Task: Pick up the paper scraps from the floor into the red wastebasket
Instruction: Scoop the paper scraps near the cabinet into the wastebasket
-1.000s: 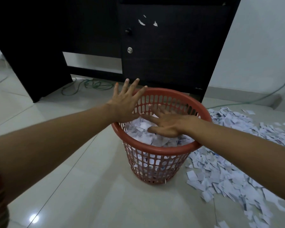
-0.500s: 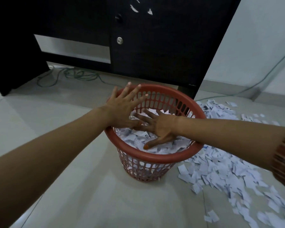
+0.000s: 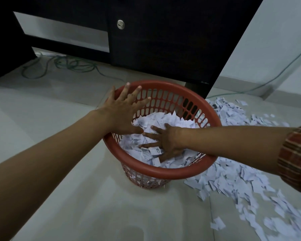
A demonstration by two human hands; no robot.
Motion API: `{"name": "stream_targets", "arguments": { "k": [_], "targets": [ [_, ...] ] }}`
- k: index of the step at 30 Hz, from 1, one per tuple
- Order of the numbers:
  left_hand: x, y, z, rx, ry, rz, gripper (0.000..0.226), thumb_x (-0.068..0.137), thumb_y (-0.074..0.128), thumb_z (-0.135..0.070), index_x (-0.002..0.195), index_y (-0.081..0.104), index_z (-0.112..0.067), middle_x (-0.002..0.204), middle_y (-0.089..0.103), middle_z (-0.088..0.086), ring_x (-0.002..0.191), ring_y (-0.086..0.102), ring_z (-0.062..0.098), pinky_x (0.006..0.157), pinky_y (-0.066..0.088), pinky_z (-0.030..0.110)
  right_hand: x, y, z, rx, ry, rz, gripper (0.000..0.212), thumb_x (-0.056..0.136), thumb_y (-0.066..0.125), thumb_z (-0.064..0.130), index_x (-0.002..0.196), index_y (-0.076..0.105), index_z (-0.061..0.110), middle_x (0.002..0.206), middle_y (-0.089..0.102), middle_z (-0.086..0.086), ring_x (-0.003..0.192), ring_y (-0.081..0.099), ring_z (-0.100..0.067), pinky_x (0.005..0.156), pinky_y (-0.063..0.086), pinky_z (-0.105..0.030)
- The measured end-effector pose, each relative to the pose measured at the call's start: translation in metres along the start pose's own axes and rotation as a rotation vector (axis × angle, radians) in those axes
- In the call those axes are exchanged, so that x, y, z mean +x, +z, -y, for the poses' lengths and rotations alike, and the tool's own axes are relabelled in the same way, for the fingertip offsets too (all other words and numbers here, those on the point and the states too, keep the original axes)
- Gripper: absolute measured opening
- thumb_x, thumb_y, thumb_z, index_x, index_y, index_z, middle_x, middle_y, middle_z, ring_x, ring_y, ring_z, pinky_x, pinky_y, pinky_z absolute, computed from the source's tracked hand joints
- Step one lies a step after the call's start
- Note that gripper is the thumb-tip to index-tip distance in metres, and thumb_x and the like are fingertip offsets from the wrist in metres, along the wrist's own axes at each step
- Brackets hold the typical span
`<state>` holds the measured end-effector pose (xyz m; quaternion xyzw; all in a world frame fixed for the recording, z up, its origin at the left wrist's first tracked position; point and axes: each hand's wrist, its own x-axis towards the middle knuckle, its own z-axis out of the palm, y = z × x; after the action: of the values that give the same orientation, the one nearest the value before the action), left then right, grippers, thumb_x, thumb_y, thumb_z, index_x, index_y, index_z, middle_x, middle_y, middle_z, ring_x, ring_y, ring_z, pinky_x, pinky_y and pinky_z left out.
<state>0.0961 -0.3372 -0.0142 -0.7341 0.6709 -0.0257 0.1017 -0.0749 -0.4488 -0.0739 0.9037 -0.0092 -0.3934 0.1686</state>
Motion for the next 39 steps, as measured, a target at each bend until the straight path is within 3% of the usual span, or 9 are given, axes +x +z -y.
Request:
{"name": "stream_targets", "arguments": {
  "k": [9, 15, 19, 23, 26, 28, 31, 39],
  "targets": [
    [-0.004, -0.01, -0.003, -0.083, -0.016, -0.022, 0.1, 0.08, 0.045, -0.077, 0.149, -0.017, -0.041, 0.158, -0.026, 0.002, 0.145, -0.022, 0.032, 0.112, -0.007, 0.063, -0.032, -0.019, -0.011, 0.158, 0.058, -0.172, 0.088, 0.079, 0.031, 0.085, 0.146, -0.015, 0.051, 0.158, -0.026, 0.004, 0.145, -0.023, -0.033, 0.112, -0.003, -0.067],
    [-0.002, -0.022, -0.024, -0.07, 0.004, -0.013, 0.098, 0.083, 0.049, -0.071, 0.15, -0.014, -0.039, 0.158, -0.026, 0.0, 0.145, -0.022, 0.031, 0.113, -0.006, 0.063, -0.08, -0.01, -0.022, 0.319, 0.13, -0.323, 0.096, 0.069, 0.024, 0.093, 0.147, -0.011, 0.05, 0.161, -0.015, 0.002, 0.148, -0.013, -0.028, 0.116, 0.006, -0.062],
    [0.005, -0.043, -0.061, -0.095, 0.087, -0.046, 0.09, 0.088, 0.049, -0.064, 0.151, -0.01, -0.039, 0.158, -0.025, -0.002, 0.146, -0.02, 0.027, 0.117, -0.003, 0.059, -0.112, 0.012, -0.03, 0.482, 0.174, -0.596, 0.087, 0.08, 0.018, 0.084, 0.152, 0.015, 0.035, 0.161, 0.014, -0.002, 0.147, 0.011, -0.025, 0.117, 0.02, -0.052],
    [0.013, -0.069, -0.107, -0.186, 0.192, -0.104, 0.079, 0.093, 0.048, -0.054, 0.153, -0.001, -0.037, 0.162, -0.014, -0.002, 0.148, -0.011, 0.025, 0.117, 0.001, 0.057, -0.144, 0.034, -0.034, 0.473, 0.205, -0.924, 0.07, 0.091, 0.023, 0.067, 0.14, 0.046, 0.023, 0.143, 0.047, -0.001, 0.13, 0.041, -0.019, 0.106, 0.036, -0.039],
    [0.018, -0.084, -0.139, -0.236, 0.255, -0.174, 0.068, 0.097, 0.046, -0.044, 0.153, 0.01, -0.033, 0.163, -0.004, -0.001, 0.149, -0.004, 0.025, 0.117, 0.006, 0.055, -0.164, 0.061, -0.031, 0.483, 0.269, -1.069, 0.058, 0.095, 0.03, 0.06, 0.124, 0.057, 0.018, 0.122, 0.057, -0.004, 0.112, 0.051, -0.022, 0.092, 0.044, -0.045],
    [0.024, -0.092, -0.163, -0.238, 0.294, -0.209, 0.059, 0.1, 0.042, -0.036, 0.153, 0.016, -0.032, 0.163, -0.001, -0.001, 0.149, -0.001, 0.023, 0.117, 0.009, 0.054, -0.176, 0.092, -0.027, 0.518, 0.296, -1.139, 0.05, 0.097, 0.037, 0.054, 0.121, 0.057, 0.014, 0.119, 0.056, -0.007, 0.109, 0.052, -0.025, 0.089, 0.045, -0.047],
    [0.031, -0.097, -0.197, -0.224, 0.333, -0.235, 0.056, 0.101, 0.04, -0.029, 0.152, 0.02, -0.031, 0.163, 0.001, 0.0, 0.15, 0.0, 0.023, 0.116, 0.007, 0.052, -0.194, 0.14, -0.019, 0.583, 0.369, -1.09, 0.055, 0.097, 0.035, 0.056, 0.129, 0.053, 0.015, 0.131, 0.052, -0.01, 0.12, 0.048, -0.027, 0.095, 0.044, -0.047],
    [0.045, -0.053, -0.294, -0.053, 0.587, -0.252, 0.058, 0.099, 0.038, -0.04, 0.153, 0.021, -0.025, 0.162, 0.001, 0.008, 0.149, -0.002, 0.03, 0.117, 0.008, 0.053, -0.196, 0.269, 0.03, 0.785, 0.406, -0.775, 0.065, 0.097, 0.027, 0.061, 0.148, 0.031, 0.021, 0.156, 0.027, -0.012, 0.141, 0.029, -0.029, 0.109, 0.034, -0.048]
  ]
}}
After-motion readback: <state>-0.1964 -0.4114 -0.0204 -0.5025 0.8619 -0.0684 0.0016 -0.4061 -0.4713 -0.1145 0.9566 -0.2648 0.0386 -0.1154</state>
